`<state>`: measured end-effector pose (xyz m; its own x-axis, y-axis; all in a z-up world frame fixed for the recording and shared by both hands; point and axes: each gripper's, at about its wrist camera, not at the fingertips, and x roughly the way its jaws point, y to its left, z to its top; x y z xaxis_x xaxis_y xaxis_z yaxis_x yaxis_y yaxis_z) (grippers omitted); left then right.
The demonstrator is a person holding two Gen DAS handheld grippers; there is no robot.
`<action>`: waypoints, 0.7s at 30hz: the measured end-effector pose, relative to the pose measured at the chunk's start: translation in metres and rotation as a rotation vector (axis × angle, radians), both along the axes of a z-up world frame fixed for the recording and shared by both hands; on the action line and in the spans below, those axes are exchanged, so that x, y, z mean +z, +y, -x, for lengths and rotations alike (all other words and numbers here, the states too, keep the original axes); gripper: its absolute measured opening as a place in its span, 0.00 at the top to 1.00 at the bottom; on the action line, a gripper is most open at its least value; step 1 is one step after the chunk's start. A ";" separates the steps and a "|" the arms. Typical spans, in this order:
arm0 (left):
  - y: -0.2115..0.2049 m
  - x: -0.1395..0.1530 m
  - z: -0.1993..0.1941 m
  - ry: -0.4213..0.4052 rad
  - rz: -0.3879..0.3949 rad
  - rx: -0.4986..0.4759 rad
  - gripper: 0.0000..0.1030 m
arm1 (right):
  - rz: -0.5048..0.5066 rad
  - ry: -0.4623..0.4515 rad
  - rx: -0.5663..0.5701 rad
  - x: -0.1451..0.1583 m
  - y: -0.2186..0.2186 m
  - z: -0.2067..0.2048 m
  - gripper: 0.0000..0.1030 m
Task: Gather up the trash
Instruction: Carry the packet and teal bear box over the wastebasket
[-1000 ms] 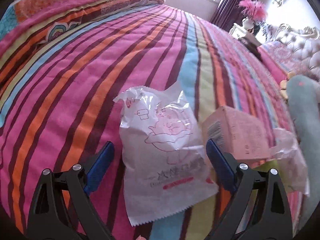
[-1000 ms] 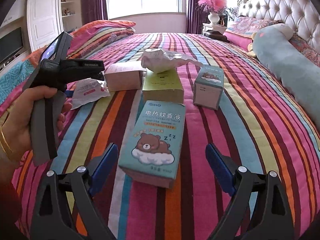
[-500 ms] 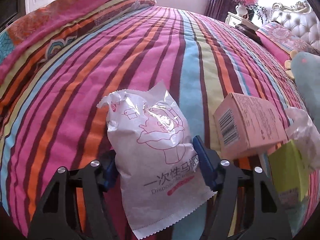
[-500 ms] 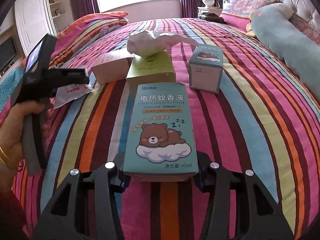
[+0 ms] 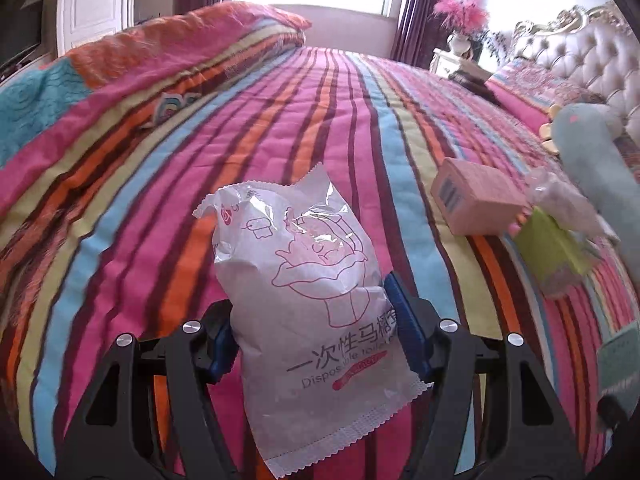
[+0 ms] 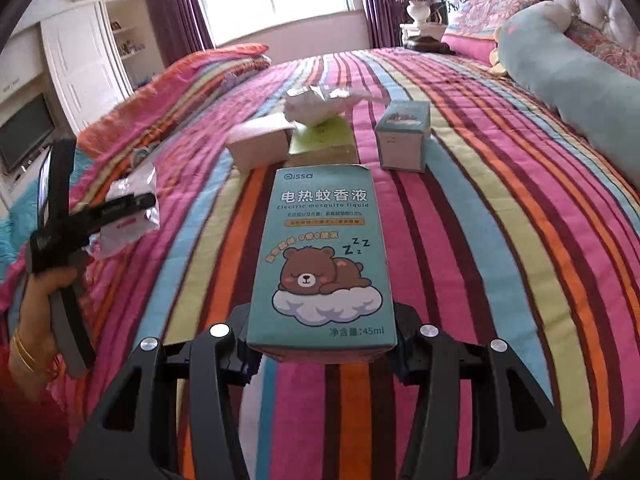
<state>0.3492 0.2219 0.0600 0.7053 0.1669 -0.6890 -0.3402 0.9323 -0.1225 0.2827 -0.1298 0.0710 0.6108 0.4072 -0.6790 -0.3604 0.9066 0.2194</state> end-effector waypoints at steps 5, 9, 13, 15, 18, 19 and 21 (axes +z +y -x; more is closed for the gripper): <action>-0.013 0.019 0.074 -0.087 -0.016 -0.053 0.37 | -0.060 -0.031 0.045 0.015 -0.022 0.047 0.55; -0.033 0.031 0.136 -0.147 -0.007 -0.114 0.37 | -0.071 -0.030 0.108 0.017 -0.034 0.101 0.55; -0.065 0.033 0.208 -0.189 0.004 -0.217 0.37 | -0.066 -0.019 0.157 0.013 -0.046 0.157 0.55; -0.081 0.033 0.246 -0.232 0.007 -0.253 0.37 | -0.065 -0.004 0.179 0.010 -0.052 0.186 0.55; -0.098 0.028 0.297 -0.258 0.053 -0.295 0.37 | -0.066 0.025 0.206 0.006 -0.060 0.225 0.55; -0.103 0.025 0.315 -0.258 0.089 -0.311 0.37 | -0.071 0.045 0.214 0.004 -0.061 0.234 0.55; -0.113 0.018 0.342 -0.238 0.129 -0.339 0.37 | -0.077 0.095 0.240 -0.004 -0.065 0.255 0.55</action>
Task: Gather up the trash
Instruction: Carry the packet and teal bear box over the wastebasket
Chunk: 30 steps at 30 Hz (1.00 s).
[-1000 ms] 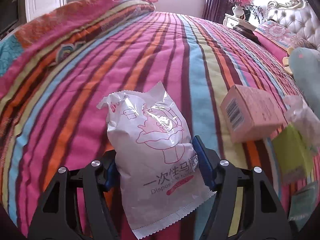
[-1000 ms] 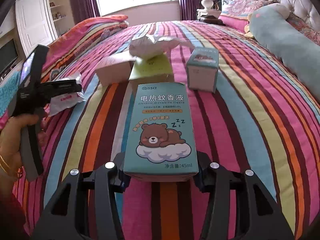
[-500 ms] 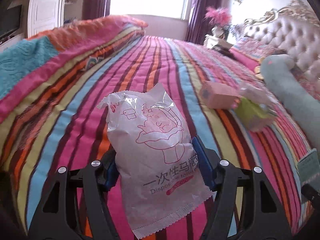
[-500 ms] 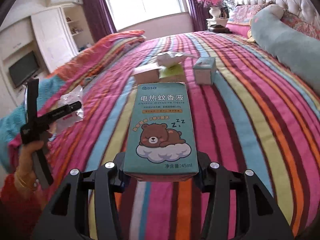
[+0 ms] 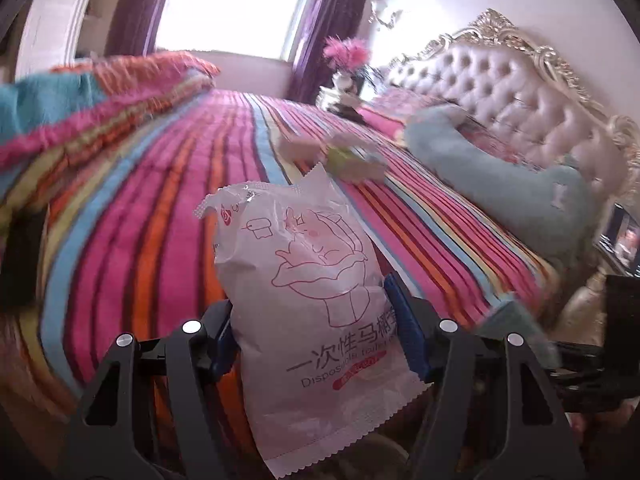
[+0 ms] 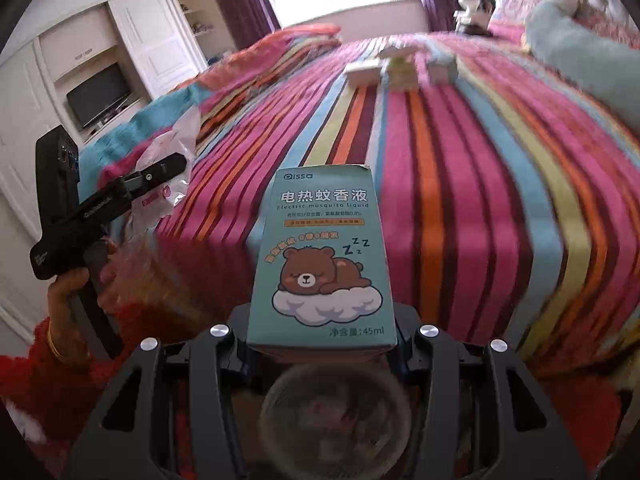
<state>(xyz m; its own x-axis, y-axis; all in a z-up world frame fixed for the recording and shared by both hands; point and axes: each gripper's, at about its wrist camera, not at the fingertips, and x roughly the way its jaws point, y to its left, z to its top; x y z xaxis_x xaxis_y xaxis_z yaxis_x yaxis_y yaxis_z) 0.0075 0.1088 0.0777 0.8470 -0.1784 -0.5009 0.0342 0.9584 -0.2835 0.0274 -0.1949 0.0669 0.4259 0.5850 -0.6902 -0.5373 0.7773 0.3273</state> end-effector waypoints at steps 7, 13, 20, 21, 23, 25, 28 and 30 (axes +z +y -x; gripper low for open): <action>-0.056 -0.047 0.072 0.190 -0.030 -0.182 0.37 | 0.065 0.160 0.039 -0.044 -0.002 0.033 0.55; -0.089 -0.141 0.060 0.480 -0.123 -0.244 0.37 | 0.188 0.266 0.028 -0.114 0.012 0.027 0.55; -0.111 -0.219 0.042 0.707 -0.161 -0.237 0.37 | 0.311 0.388 0.032 -0.175 0.023 0.030 0.55; -0.115 -0.223 0.040 0.719 -0.167 -0.244 0.37 | 0.319 0.401 0.028 -0.179 0.023 0.028 0.55; -0.121 -0.227 0.040 0.731 -0.190 -0.257 0.37 | 0.334 0.410 0.024 -0.183 0.025 0.024 0.55; -0.126 -0.230 0.040 0.741 -0.206 -0.267 0.37 | 0.346 0.432 0.031 -0.190 0.027 0.025 0.55; -0.122 -0.232 0.042 0.752 -0.205 -0.266 0.37 | 0.359 0.437 0.047 -0.191 0.035 0.027 0.55; -0.123 -0.234 0.039 0.768 -0.191 -0.257 0.37 | 0.365 0.429 0.052 -0.192 0.038 0.031 0.54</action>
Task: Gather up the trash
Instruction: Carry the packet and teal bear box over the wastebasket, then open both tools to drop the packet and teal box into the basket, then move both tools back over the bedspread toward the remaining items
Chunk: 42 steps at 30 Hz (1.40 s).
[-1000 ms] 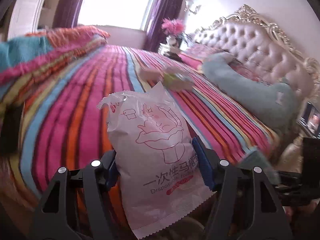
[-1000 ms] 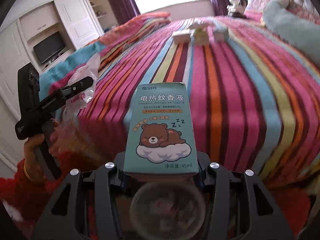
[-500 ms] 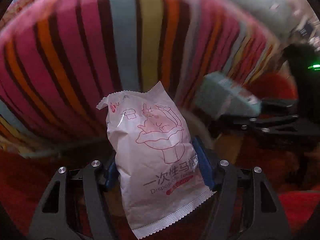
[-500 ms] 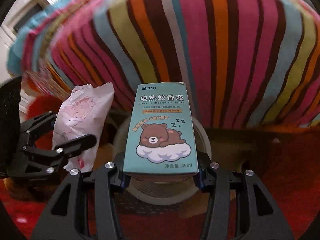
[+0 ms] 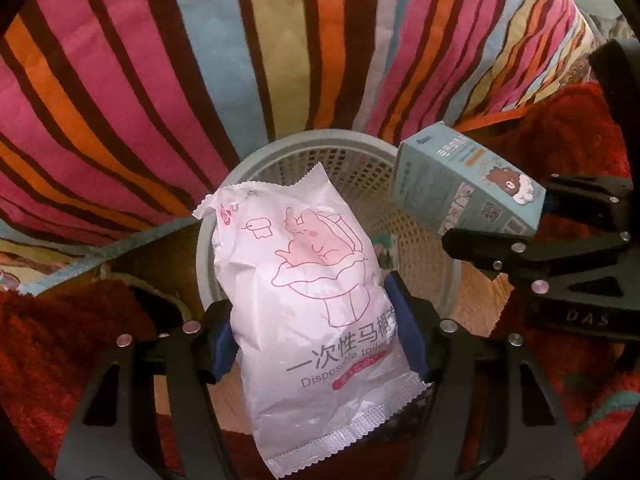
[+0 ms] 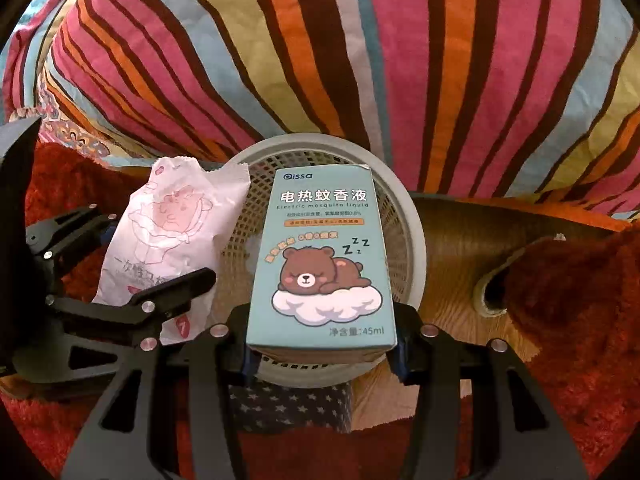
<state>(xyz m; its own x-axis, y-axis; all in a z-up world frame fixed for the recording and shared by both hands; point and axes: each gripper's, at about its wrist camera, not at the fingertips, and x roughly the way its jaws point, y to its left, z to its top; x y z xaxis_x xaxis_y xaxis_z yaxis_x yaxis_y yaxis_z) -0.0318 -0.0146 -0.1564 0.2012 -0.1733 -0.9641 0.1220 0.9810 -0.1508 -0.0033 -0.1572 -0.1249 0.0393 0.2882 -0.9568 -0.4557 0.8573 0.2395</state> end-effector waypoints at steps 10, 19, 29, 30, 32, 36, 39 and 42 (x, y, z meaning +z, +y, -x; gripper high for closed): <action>0.012 -0.012 -0.004 0.048 -0.037 0.055 0.15 | 0.033 0.002 -0.029 -0.008 -0.022 0.007 0.31; 0.011 -0.010 -0.005 0.042 -0.037 0.056 0.09 | 0.036 0.007 -0.049 -0.009 -0.024 0.007 0.31; 0.007 0.007 -0.002 -0.029 -0.062 0.043 0.09 | 0.041 -0.062 -0.038 0.007 -0.022 0.006 0.31; 0.008 0.017 0.000 -0.064 -0.057 0.034 0.09 | 0.034 -0.096 -0.034 0.015 -0.023 0.007 0.31; 0.010 0.036 0.002 -0.124 -0.038 0.023 0.09 | 0.010 -0.167 -0.023 0.036 -0.023 0.009 0.31; 0.027 0.088 0.003 -0.247 -0.016 0.003 0.09 | -0.099 -0.278 -0.028 0.083 -0.029 0.005 0.31; 0.048 0.132 -0.006 -0.365 -0.021 0.012 0.09 | -0.158 -0.404 -0.045 0.124 -0.036 -0.007 0.31; 0.072 0.170 -0.029 -0.461 -0.054 0.037 0.09 | -0.174 -0.531 -0.060 0.158 -0.042 -0.032 0.31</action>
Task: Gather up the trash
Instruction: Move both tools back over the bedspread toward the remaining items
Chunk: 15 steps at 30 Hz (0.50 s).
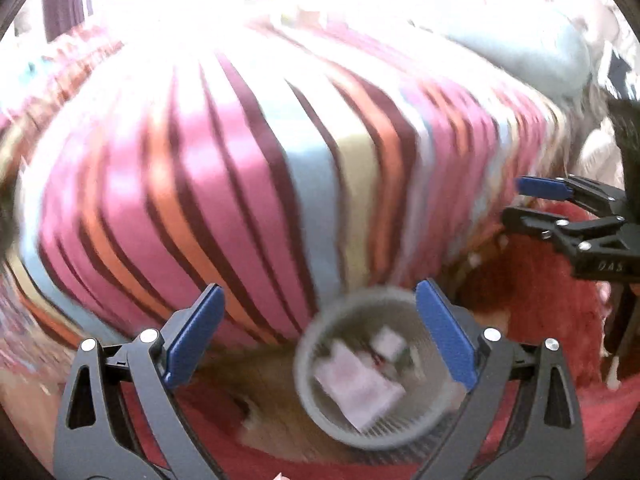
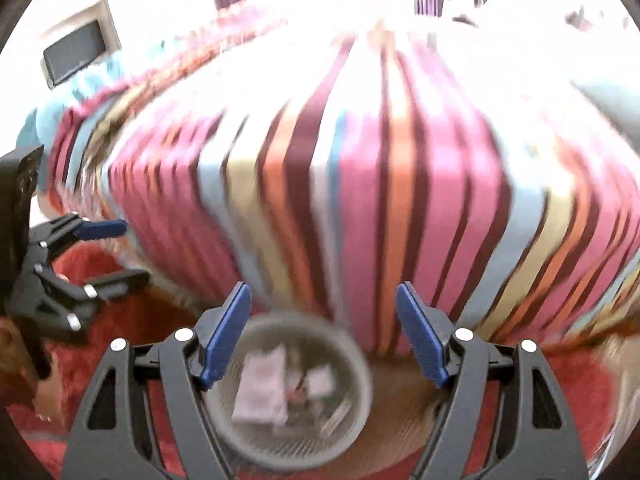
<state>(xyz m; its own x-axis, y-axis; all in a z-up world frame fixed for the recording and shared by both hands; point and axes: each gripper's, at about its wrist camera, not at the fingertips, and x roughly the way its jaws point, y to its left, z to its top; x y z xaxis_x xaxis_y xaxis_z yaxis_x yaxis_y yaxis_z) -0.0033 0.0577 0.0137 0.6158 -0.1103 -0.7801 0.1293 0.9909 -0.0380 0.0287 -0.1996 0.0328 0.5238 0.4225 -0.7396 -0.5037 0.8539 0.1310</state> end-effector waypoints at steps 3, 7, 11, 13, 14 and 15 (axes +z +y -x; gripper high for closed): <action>0.023 0.028 -0.041 -0.066 -0.061 0.053 0.09 | -0.007 -0.080 -0.058 0.022 -0.008 -0.042 0.31; 0.049 0.061 -0.120 -0.167 -0.114 0.115 0.09 | -0.027 -0.189 -0.161 0.049 -0.013 -0.112 0.29; 0.070 0.084 -0.224 -0.222 -0.083 0.121 0.09 | -0.027 -0.284 -0.243 0.066 0.002 -0.201 0.19; 0.077 0.088 -0.274 -0.246 -0.078 0.125 0.09 | -0.026 -0.286 -0.271 0.068 0.011 -0.236 0.19; 0.078 0.089 -0.296 -0.255 -0.082 0.115 0.09 | -0.029 -0.285 -0.288 0.069 0.015 -0.255 0.19; 0.078 0.086 -0.321 -0.260 -0.094 0.094 0.09 | -0.029 -0.293 -0.306 0.071 0.017 -0.271 0.19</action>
<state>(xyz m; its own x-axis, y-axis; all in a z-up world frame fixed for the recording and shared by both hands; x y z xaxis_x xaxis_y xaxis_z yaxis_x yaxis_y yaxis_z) 0.3178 0.1360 0.1002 0.8003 0.0223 -0.5992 0.0299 0.9966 0.0770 0.2999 -0.1822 0.1036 0.8147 0.2331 -0.5310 -0.2468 0.9680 0.0464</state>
